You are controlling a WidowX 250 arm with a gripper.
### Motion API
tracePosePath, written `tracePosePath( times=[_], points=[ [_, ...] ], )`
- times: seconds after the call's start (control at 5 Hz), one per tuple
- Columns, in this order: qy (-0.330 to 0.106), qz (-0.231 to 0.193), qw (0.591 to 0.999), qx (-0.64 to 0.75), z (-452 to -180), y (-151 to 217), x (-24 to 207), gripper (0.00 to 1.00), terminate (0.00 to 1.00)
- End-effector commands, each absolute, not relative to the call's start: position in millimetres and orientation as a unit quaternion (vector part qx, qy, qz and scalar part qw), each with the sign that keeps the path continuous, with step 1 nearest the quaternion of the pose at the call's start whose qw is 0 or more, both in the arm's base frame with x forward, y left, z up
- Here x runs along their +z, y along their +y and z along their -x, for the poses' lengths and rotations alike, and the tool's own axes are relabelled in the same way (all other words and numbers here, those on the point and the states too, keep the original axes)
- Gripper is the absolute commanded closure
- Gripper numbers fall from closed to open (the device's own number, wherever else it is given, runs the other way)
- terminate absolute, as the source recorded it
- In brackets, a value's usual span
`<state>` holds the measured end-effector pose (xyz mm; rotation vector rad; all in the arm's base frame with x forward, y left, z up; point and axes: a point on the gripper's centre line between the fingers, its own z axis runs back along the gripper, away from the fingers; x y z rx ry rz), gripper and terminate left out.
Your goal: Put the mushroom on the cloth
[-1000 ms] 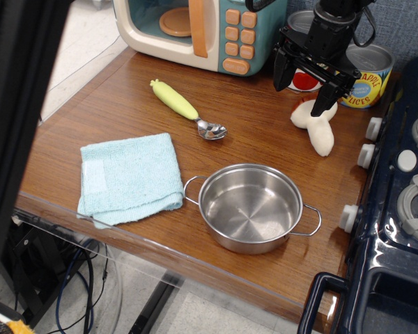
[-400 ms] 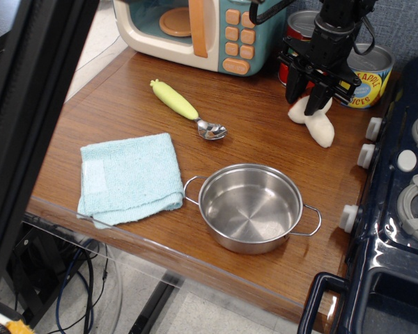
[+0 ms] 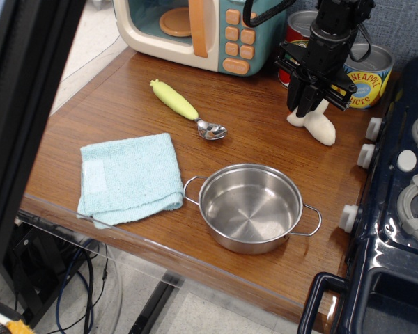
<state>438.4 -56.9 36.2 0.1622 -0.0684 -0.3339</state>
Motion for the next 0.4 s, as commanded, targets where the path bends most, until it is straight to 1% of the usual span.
tracePosePath(
  times=[0.0,0.2],
  points=[
    [-0.103,-0.076,0.977,-0.174,-432.9,-53.8,103.0,1.00,0.00],
    [-0.127,-0.080,0.974,-0.172,-411.5,-41.3,135.1,1.00,0.00]
  ],
)
